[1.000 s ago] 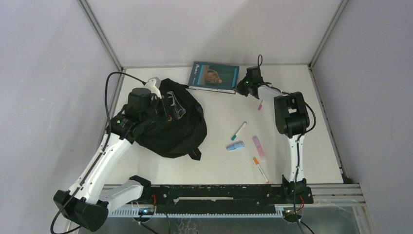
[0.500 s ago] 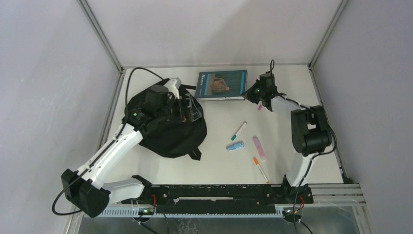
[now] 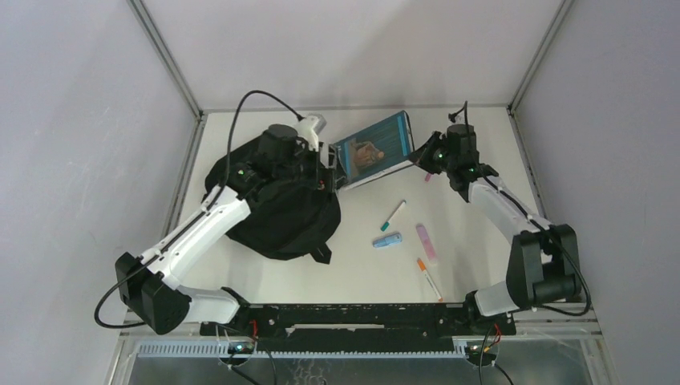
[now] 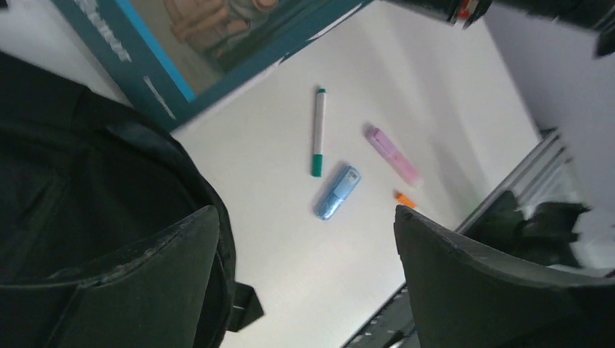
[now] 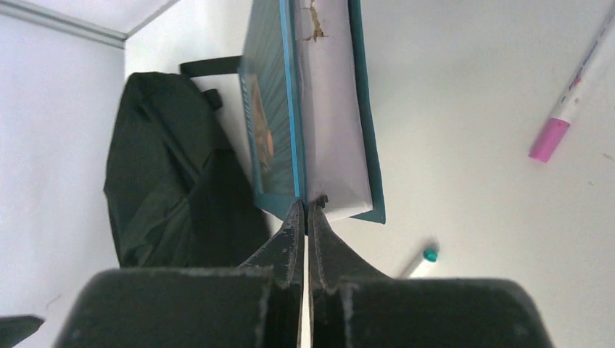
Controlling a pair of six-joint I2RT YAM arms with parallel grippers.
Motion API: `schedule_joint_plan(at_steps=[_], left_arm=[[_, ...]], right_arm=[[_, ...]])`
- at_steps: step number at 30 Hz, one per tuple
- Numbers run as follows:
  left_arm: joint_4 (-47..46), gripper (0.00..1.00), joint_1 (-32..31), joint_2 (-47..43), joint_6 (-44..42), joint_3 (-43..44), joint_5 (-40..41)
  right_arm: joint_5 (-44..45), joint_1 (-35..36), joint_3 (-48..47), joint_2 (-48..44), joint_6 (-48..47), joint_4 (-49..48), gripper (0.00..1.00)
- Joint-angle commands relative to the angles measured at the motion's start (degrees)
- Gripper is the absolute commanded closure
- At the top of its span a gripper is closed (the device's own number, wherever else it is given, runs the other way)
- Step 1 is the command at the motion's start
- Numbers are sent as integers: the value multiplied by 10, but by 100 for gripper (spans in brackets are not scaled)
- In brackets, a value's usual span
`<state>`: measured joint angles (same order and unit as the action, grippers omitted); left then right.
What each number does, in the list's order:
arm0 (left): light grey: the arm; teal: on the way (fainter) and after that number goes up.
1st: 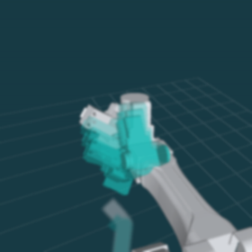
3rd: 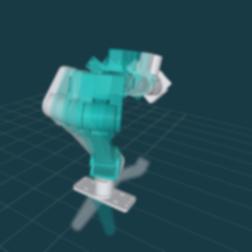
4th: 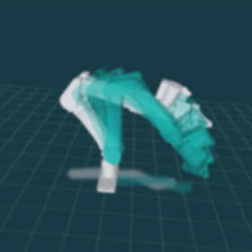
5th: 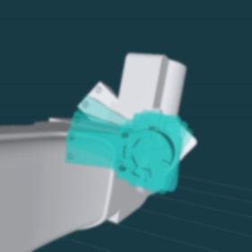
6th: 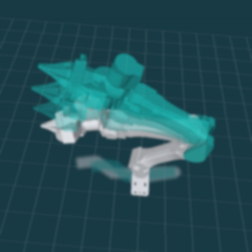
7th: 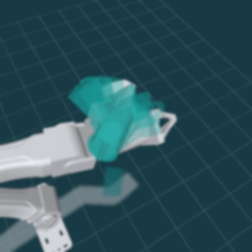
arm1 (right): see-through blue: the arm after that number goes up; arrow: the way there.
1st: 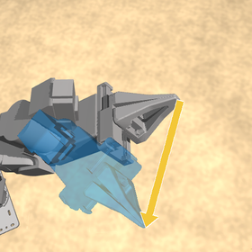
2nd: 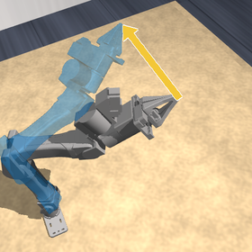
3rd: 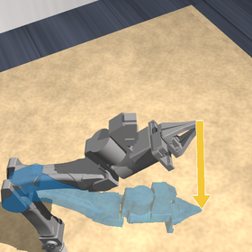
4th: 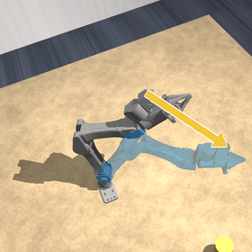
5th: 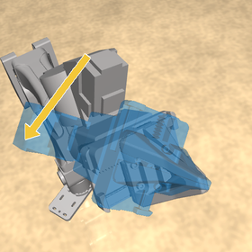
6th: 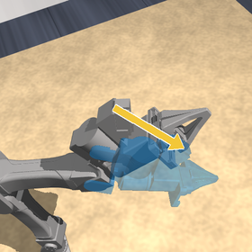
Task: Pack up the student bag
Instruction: Pick up the book from the center of the board.
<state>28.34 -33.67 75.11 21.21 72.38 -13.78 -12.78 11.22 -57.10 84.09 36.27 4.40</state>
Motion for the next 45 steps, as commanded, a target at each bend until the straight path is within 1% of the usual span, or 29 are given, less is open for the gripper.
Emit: schedule_joint_plan(at_steps=[1, 2, 4, 7, 9, 11, 12, 13, 16, 18, 22, 27, 31, 36, 37, 38, 41, 45], left_arm=[[-28, 6, -93, -14, -154, 19, 140], [-41, 5, -116, -14, -184, 9, 193], [-89, 5, -143, -9, -252, -23, 257], [-218, 4, -158, 5, -293, -99, 318], [-291, 2, -171, 25, -306, -126, 365], [-334, 0, -195, 66, -319, -127, 415], [-341, 0, -208, 87, -329, -117, 446], [-351, 0, -223, 109, -339, -109, 492], [-400, 0, -260, 164, -374, -101, 550], [-414, 0, -274, 193, -382, -95, 566], [-434, 0, -277, 247, -373, -71, 614], [-411, 0, -276, 312, -383, -18, 631], [-402, 0, -264, 365, -382, 20, 669], [-390, 0, -232, 391, -353, 47, 665], [-390, 2, -227, 395, -351, 51, 666], [-390, 5, -223, 396, -350, 54, 668], [-393, 22, -220, 393, -347, 55, 674], [-368, 54, -221, 382, -328, 69, 688]], right_arm=[[-29, -4, -6, -67, -32, 12, 100], [-37, -5, -6, -74, -23, 17, 100], [-54, -7, -6, -83, 0, 22, 100], [-60, -6, -6, -89, 29, 28, 100], [-55, -6, -6, -88, 44, 34, 100], [-55, -6, -5, -87, 54, 41, 100], [-54, -6, -6, -86, 59, 46, 100], [-54, -5, -5, -85, 63, 50, 100], [-55, -5, -6, -83, 71, 57, 100], [-60, -5, -6, -82, 73, 58, 100], [-71, -5, -6, -87, 76, 54, 100], [-82, -4, -6, -91, 79, 46, 100], [-83, -4, -6, -96, 77, 51, 100], [-86, -3, 0, -104, 76, 51, 100], [-88, -3, 3, -106, 78, 49, 100], [-89, -3, 5, -107, 78, 48, 100], [-93, -2, 6, -106, 79, 50, 100], [-110, -1, 6, -106, 79, 46, 100]])
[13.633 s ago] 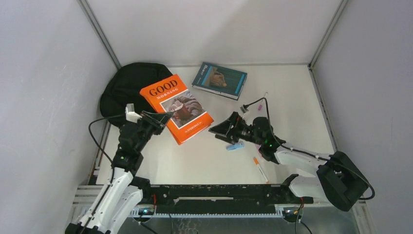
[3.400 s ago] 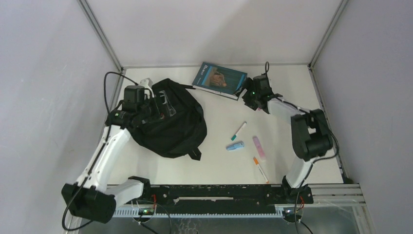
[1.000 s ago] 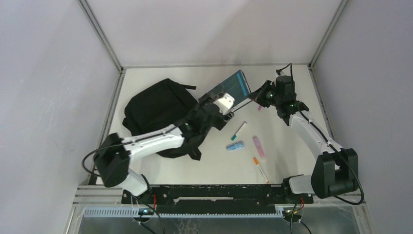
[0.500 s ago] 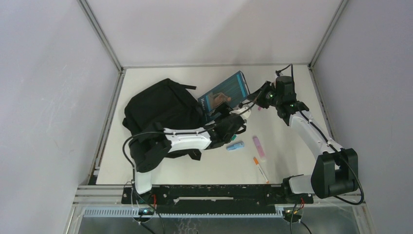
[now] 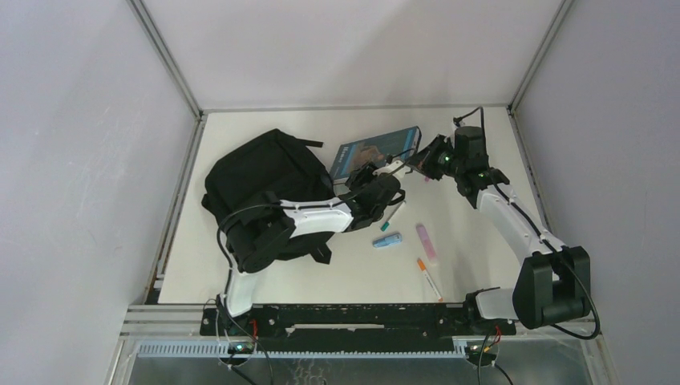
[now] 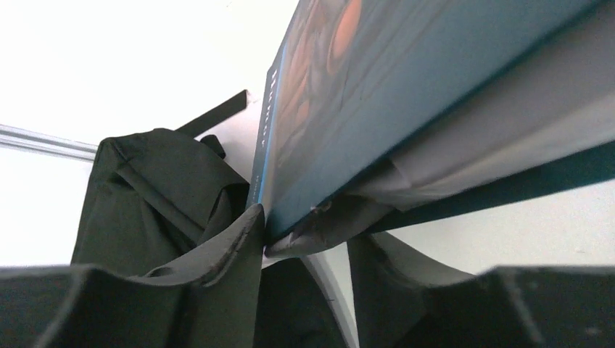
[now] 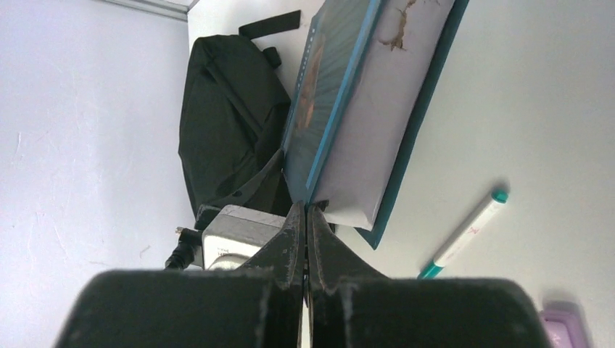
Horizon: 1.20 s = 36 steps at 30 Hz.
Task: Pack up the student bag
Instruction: Pick up the book from the center of the board.
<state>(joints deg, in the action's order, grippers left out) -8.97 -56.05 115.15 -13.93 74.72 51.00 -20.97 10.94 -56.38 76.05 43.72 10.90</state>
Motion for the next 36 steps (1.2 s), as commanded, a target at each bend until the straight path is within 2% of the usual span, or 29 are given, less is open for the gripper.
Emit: schedule_joint_plan(at_steps=[1, 3, 4, 5, 6, 8, 11, 17, 21, 23, 25, 26, 28, 32, 34, 36], left_arm=[[13, 62, 3, -24, 29, 48, 41], [26, 75, 2, -41, 40, 49, 41], [34, 81, 3, -49, 42, 50, 41], [40, 85, 3, -56, 44, 51, 41], [47, 87, 3, -62, 46, 54, 37], [69, 93, 4, -76, 49, 61, 28], [119, 100, 9, -101, 69, 78, 1], [232, 100, 36, -160, 135, 133, -82], [320, 100, 55, -186, 171, 198, -115], [380, 100, 78, -202, 200, 239, -184], [428, 100, 113, -215, 247, 273, -293], [444, 100, 134, -219, 275, 285, -346], [475, 100, 173, -227, 338, 305, -437], [536, 100, 257, -219, 443, 339, -631], [553, 100, 289, -209, 489, 339, -711], [559, 100, 312, -202, 520, 325, -777]], right_arm=[[-32, 3, -1, -27, 5, -23, 100], [-39, 3, -2, -33, 7, -31, 100], [-37, 3, -2, -40, 7, -33, 72], [-31, 3, -2, -48, 6, -33, 52], [-23, 2, -2, -58, 6, -32, 36], [-19, -5, -2, -85, 10, -33, 18], [-10, -23, -8, -129, 8, -20, 4], [93, -57, -12, -231, -44, 32, 0], [155, -58, -2, -255, -99, 61, 0], [125, -58, 21, -256, -128, 42, 0], [72, -44, 54, -260, -149, -8, 0], [70, -27, 73, -264, -164, -26, 0], [120, 25, 113, -280, -213, -65, 0], [269, 178, 213, -317, -378, -197, 0], [320, 254, 238, -316, -471, -237, 0], [410, 327, 250, -295, -556, -278, 0]])
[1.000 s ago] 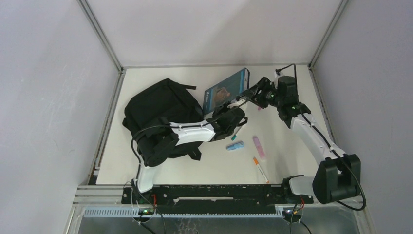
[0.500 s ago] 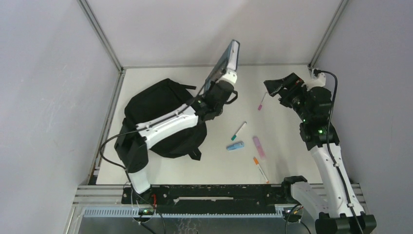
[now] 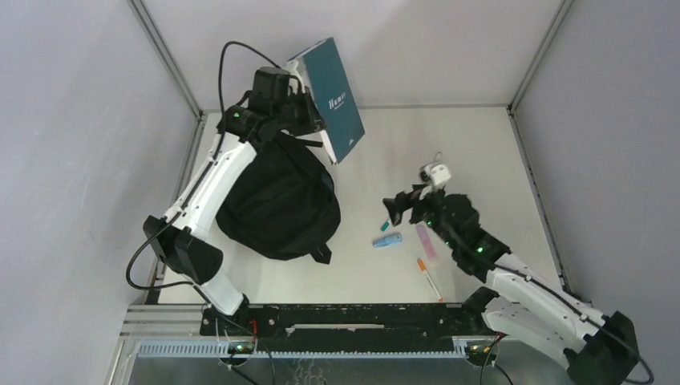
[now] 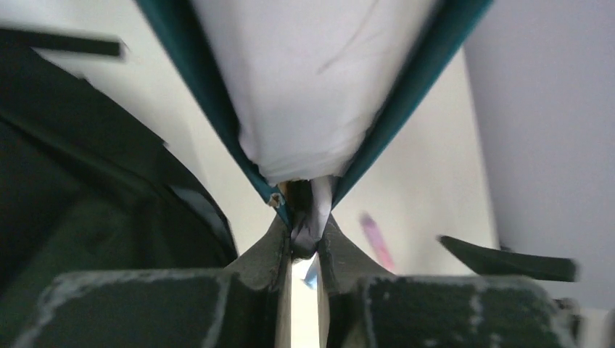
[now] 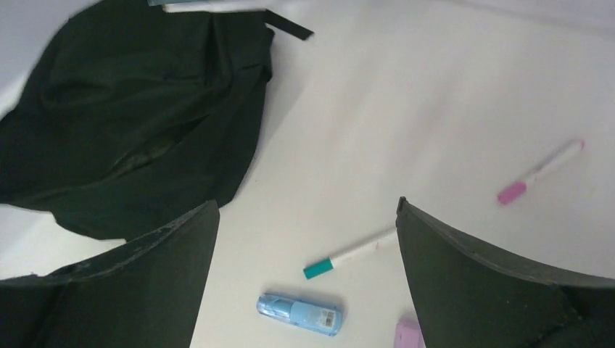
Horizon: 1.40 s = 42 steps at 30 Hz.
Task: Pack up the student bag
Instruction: Pick up the book from the center of the board.
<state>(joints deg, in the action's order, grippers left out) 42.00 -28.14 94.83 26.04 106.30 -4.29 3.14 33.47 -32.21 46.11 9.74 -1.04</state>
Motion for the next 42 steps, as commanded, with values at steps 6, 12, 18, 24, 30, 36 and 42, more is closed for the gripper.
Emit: schedule_joint_plan(at_steps=[6, 12, 18, 24, 30, 36, 42], left_arm=[[-34, 100, 48, -21, 212, -92, -343], [-42, 100, 49, -35, 225, -125, -352], [-36, 100, 50, -46, 211, -142, -372], [-22, 100, 55, -53, 184, -162, -389], [-19, 100, 57, -54, 168, -175, -415], [-29, 100, 61, -59, 159, -186, -446], [2, 56, 62, -62, 119, -157, -435]], right_arm=[[325, 231, 98, 149, -447, -492, 0], [392, 283, 87, 376, -679, -853, 0], [387, 290, 30, 480, -726, -862, 0], [386, 280, 8, 502, -724, -862, 1], [376, 263, -3, 527, -735, -862, 16], [386, 257, -13, 526, -733, -862, 78], [432, 259, -24, 519, -728, -863, 100]])
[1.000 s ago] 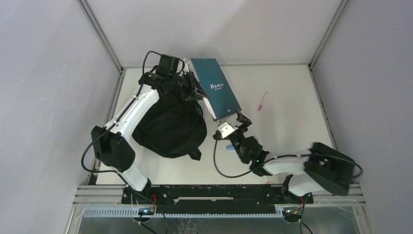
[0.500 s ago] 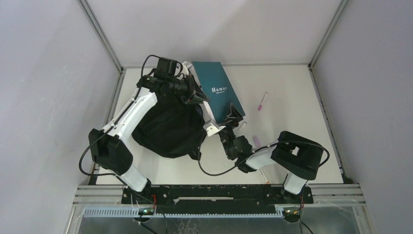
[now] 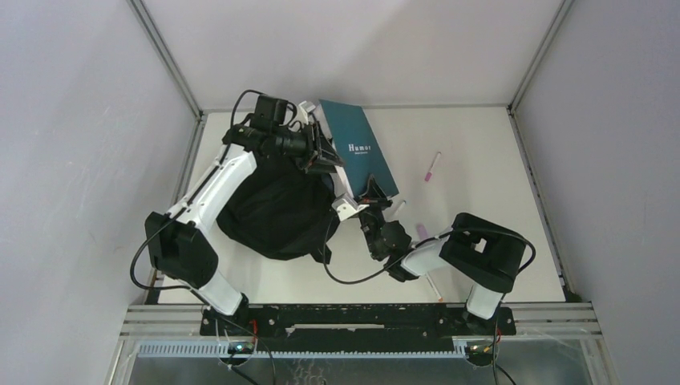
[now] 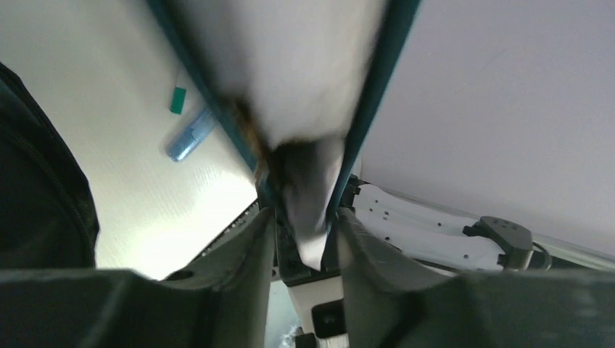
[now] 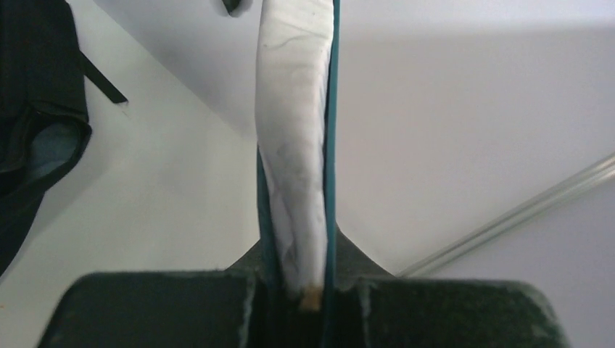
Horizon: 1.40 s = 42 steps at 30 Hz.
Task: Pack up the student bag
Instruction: Pick up the book from the center of the board, then place the book in the student bag.
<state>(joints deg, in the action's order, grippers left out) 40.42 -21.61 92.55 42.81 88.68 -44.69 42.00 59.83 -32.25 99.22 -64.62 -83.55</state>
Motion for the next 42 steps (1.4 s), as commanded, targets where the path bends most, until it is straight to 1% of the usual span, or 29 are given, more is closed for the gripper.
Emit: schedule_joint_plan(at_steps=[1, 2, 3, 5, 6, 8, 10, 12, 14, 15, 16, 18, 19, 20, 21, 23, 25, 28, 33, 36, 38, 40, 42], left_arm=[[24, 47, -2, -47, -54, 21, -16], [30, 42, 2, -54, -60, 22, -2], [35, 34, 7, -63, -65, 23, 9], [46, 24, 20, -79, -78, 23, 28], [49, 20, 26, -88, -84, 22, 40], [50, 15, 43, -107, -96, 11, 62], [39, 13, 59, -131, -100, -6, 78], [19, 13, 71, -157, -111, -28, 118], [13, 13, 71, -187, -138, -55, 192], [6, 14, 71, -202, -156, -73, 222], [0, 16, 71, -218, -175, -89, 248], [-25, 18, 66, -253, -211, -132, 304], [-47, 15, 61, -274, -221, -162, 336], [-66, 7, 53, -293, -223, -190, 368], [-77, 1, 42, -310, -228, -211, 389], [-70, 0, 26, -315, -254, -233, 397], [-50, 0, 0, -303, -271, -240, 430], [-54, 0, -43, -301, -289, -264, 495], [-51, 0, -99, -296, -324, -287, 520], [-19, 0, -153, -267, -350, -280, 543], [6, 0, -184, -238, -358, -272, 592], [13, 0, -202, -221, -355, -271, 619], [14, 0, -208, -205, -349, -270, 628]], right_arm=[[53, -5, -24, -20, 26, -37, 100], [63, -5, -24, -29, 40, -36, 100], [72, -6, -24, -40, 54, -33, 100], [90, -7, -24, -63, 80, -13, 100], [93, -7, -24, -77, 100, 14, 100], [83, -7, -24, -119, 152, 97, 100], [57, -15, -24, -174, 241, 212, 100], [-10, -40, -44, -248, 377, 391, 100], [-163, -105, -83, -326, 544, 604, 100], [-249, -147, -95, -357, 622, 664, 100], [-312, -189, -97, -383, 684, 702, 100], [-401, -252, -98, -423, 762, 729, 100], [-427, -275, -98, -439, 798, 748, 100], [-447, -295, -99, -451, 821, 763, 100], [-477, -323, -101, -464, 847, 781, 100], [-538, -366, -107, -475, 894, 809, 100], [-584, -400, -106, -481, 936, 830, 100], [-619, -426, -106, -478, 969, 860, 100], [-669, -459, -106, -470, 1017, 869, 100], [-671, -483, -104, -471, 1030, 877, 100], [-675, -501, -104, -473, 1034, 887, 100], [-683, -521, -104, -474, 1037, 899, 100], [-686, -532, -103, -474, 1039, 908, 100]])
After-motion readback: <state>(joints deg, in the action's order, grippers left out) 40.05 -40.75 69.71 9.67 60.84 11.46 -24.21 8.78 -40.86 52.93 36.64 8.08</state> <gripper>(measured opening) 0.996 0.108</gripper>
